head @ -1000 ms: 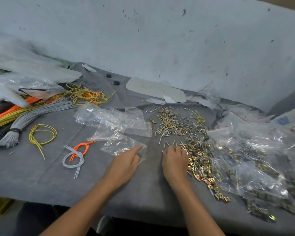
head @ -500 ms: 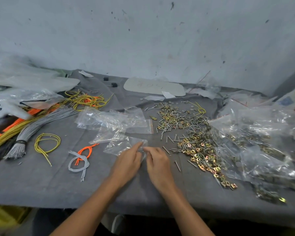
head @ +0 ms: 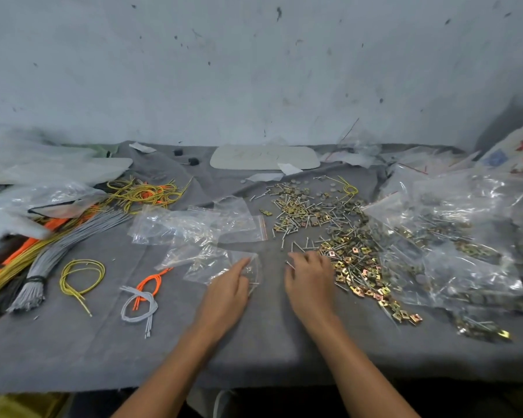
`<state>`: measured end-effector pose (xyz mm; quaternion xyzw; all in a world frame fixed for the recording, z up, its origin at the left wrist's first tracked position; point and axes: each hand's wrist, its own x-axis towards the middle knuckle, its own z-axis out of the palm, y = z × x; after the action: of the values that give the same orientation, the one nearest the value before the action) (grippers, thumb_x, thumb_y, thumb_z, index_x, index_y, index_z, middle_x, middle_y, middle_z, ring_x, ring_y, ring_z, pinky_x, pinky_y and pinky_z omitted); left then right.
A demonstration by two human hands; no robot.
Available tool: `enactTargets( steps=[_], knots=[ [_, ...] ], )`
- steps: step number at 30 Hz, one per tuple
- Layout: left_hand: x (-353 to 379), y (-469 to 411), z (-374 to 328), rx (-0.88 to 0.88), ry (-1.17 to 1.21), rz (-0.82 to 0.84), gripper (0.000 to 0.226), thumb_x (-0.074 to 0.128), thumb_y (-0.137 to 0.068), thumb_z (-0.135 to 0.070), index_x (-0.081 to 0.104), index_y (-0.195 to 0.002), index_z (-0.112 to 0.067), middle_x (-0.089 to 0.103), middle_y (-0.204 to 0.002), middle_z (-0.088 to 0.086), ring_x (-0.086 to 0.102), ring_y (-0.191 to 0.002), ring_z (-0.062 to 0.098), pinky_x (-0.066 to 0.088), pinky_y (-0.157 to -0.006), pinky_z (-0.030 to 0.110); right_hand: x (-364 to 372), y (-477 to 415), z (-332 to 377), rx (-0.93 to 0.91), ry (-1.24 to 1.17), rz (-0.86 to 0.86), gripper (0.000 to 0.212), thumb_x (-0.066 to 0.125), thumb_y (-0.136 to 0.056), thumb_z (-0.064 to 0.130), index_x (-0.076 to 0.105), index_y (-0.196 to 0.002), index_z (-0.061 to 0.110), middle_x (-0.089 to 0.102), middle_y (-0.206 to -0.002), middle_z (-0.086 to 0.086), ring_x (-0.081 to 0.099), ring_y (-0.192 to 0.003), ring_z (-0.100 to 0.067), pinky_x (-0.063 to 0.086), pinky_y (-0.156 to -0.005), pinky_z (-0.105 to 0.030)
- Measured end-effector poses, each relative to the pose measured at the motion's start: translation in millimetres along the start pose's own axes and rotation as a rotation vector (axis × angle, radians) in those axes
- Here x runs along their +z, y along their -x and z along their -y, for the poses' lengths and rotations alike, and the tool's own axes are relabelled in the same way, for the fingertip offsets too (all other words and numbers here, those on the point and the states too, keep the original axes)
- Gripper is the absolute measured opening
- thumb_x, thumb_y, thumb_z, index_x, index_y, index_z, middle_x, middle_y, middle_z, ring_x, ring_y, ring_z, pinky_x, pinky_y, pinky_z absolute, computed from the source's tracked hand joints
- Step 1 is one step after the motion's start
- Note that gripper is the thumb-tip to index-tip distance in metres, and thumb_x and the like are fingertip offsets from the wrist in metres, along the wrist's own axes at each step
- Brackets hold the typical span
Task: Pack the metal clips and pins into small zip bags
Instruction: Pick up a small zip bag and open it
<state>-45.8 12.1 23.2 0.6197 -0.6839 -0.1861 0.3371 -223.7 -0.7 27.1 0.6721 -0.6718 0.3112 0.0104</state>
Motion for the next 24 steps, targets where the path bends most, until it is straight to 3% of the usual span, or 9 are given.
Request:
enactTargets(
  steps=[4,10,14,17,21,24],
  knots=[
    [0,-1,0,0.000,-0.005,-0.007,0.046,0.044,-0.101,-0.014,0.053,-0.145,-0.022,0.064,-0.136,0.006,0.058,-0.123,0.024,0.041,-0.099,0.029,5,-1,-7,0.003,0.201,0.112,0.025,0.042,-0.103,0.032,0.057,-0.120,0.021,0.054,-0.123,-0.003,0.044,-0.110,-0.024,0.034,-0.094,-0.036],
    [1,0,-1,-0.002,-0.017,0.003,0.046,0.043,-0.101,-0.014,0.052,-0.146,-0.022,0.066,-0.133,0.007,0.059,-0.121,0.025,0.041,-0.096,0.029,6,-2,-8,0.032,0.200,0.114,0.027,0.039,-0.105,0.031,0.055,-0.120,0.015,0.052,-0.123,-0.007,0.044,-0.109,-0.027,0.034,-0.093,-0.038],
    [1,0,-2,-0.004,-0.012,0.005,0.047,0.043,-0.101,-0.013,0.051,-0.147,-0.021,0.068,-0.128,0.009,0.061,-0.117,0.025,0.040,-0.095,0.029,3,7,7,-0.089,-0.106,0.071,0.011,0.042,-0.104,0.021,0.053,-0.102,0.017,0.055,-0.101,-0.004,0.049,-0.092,-0.026,0.041,-0.080,-0.039],
    [2,-1,0,0.000,-0.013,0.008,0.049,0.043,-0.100,-0.012,0.050,-0.147,-0.022,0.071,-0.120,0.011,0.063,-0.111,0.026,0.039,-0.089,0.029,8,21,27,-0.148,-0.219,0.120,0.011,0.043,-0.104,0.020,0.050,-0.097,0.017,0.059,-0.091,-0.005,0.053,-0.085,-0.029,0.036,-0.072,-0.040],
    [1,0,0,0.016,-0.003,0.018,0.047,0.043,-0.100,-0.012,0.052,-0.146,-0.020,0.069,-0.128,0.007,0.062,-0.117,0.022,0.039,-0.094,0.025,18,24,38,-0.209,-0.153,0.181,0.017,0.042,-0.102,0.018,0.057,-0.110,0.013,0.064,-0.106,-0.009,0.055,-0.098,-0.031,0.040,-0.085,-0.041],
    [1,-1,2,0.018,-0.011,0.020,0.047,0.043,-0.101,-0.013,0.052,-0.146,-0.021,0.065,-0.134,0.005,0.059,-0.122,0.021,0.039,-0.097,0.024,12,25,35,-0.284,-0.291,0.253,0.037,0.045,-0.096,0.009,0.054,-0.130,0.020,0.068,-0.112,-0.006,0.057,-0.097,-0.030,0.043,-0.086,-0.040]
  ],
)
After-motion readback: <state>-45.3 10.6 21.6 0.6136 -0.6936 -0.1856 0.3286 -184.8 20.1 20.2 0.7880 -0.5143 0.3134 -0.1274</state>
